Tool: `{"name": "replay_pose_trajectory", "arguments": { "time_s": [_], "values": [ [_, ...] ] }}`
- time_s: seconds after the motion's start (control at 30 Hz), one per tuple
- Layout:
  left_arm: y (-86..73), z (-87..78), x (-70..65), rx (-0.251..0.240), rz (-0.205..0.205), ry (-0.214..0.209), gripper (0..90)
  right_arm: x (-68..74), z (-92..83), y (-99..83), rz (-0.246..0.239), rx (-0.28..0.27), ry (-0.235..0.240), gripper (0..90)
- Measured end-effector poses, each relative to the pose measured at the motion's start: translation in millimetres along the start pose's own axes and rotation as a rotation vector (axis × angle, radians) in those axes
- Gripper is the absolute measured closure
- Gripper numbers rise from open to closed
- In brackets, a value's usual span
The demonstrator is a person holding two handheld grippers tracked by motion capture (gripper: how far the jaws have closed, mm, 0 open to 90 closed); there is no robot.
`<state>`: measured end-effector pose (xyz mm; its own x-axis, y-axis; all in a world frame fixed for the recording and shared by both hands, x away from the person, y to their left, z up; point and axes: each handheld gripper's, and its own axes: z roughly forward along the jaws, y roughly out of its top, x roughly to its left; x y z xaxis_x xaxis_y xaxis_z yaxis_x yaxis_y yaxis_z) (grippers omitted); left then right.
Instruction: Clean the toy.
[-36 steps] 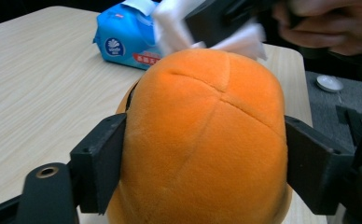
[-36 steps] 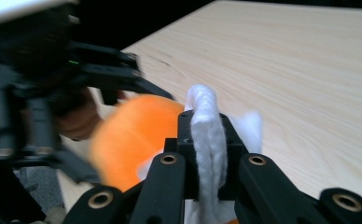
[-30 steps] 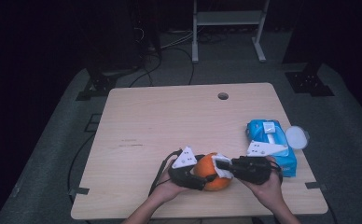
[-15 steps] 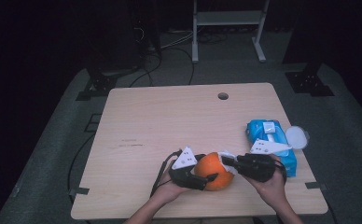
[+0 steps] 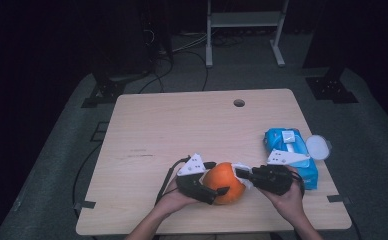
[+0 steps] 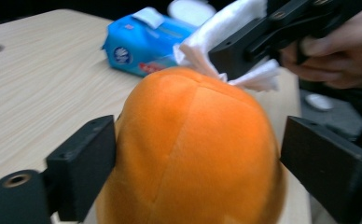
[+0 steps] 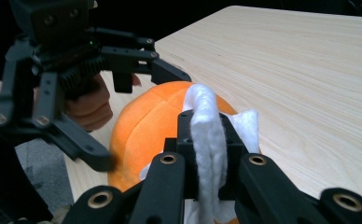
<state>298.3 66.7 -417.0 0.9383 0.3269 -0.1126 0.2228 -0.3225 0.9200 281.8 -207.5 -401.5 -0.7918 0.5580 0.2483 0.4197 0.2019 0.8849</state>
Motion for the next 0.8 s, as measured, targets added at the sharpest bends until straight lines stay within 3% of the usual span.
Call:
{"name": "replay_pose_trajectory", "arguments": {
  "time_s": [0.07,0.17,0.23,0.37,0.47,0.53,0.6,0.63,0.73,0.8],
  "values": [
    [-2.0,-2.2,3.8,-0.014,0.025,0.015,7.6,0.3,0.5,-0.3,0.004,0.0,0.002,83.1],
    [-10.1,3.6,7.6,-0.026,0.02,0.046,6.3,-0.7,2.0,-0.1,0.007,0.001,0.002,83.1],
    [-13.9,10.6,3.7,-0.019,-0.003,0.026,9.3,-2.0,3.8,-1.0,0.007,0.005,-0.006,83.1],
    [-9.6,13.8,-7.9,0.037,0.066,0.022,10.2,-7.0,2.9,-3.0,0.019,0.002,-0.005,83.1],
    [-12.1,12.0,-4.8,0.024,0.07,0.0,9.2,-8.7,2.0,-3.5,0.03,0.0,-0.013,83.0],
    [-13.6,11.2,-1.1,0.017,0.072,0.016,8.9,-10.1,2.4,-3.6,0.03,-0.003,-0.014,83.0],
    [-15.1,14.2,1.3,0.024,0.028,0.029,6.9,-10.3,2.8,-3.3,0.031,-0.004,-0.019,83.0],
    [-15.6,15.0,0.5,0.03,0.027,0.041,8.4,-10.0,2.9,-2.8,0.034,-0.006,-0.021,83.1],
    [-11.4,12.5,-4.8,0.035,0.033,0.097,22.7,-1.6,-1.6,1.2,0.003,-0.026,-0.039,83.2],
    [-9.4,11.1,-4.5,0.024,0.003,0.131,27.5,5.7,-4.8,4.7,-0.006,-0.05,-0.006,83.3]
  ]
}}
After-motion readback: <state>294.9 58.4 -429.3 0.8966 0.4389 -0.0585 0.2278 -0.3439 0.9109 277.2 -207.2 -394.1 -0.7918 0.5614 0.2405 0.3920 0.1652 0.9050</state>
